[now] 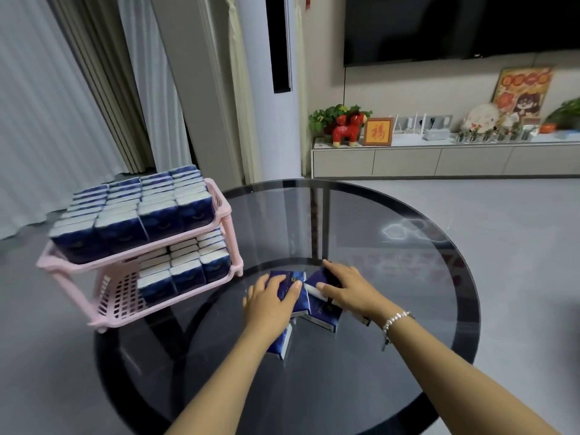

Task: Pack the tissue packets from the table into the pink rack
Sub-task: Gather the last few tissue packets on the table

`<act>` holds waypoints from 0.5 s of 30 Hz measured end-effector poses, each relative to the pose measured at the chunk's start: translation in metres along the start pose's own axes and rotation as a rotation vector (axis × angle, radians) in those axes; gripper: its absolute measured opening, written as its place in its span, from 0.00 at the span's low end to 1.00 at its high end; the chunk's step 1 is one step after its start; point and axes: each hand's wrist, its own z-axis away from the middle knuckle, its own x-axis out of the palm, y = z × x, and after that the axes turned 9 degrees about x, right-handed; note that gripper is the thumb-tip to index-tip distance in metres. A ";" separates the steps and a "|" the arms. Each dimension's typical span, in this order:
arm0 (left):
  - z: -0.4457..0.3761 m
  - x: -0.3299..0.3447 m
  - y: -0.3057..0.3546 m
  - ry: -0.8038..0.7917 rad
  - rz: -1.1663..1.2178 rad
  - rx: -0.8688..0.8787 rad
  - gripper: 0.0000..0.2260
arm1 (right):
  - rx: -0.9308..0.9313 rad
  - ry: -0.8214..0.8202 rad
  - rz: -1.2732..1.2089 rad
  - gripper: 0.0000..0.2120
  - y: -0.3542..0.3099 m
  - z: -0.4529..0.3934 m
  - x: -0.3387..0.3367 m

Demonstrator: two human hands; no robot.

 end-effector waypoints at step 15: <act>0.029 -0.030 -0.015 0.163 0.278 0.083 0.13 | 0.026 0.034 -0.481 0.18 -0.033 0.013 -0.004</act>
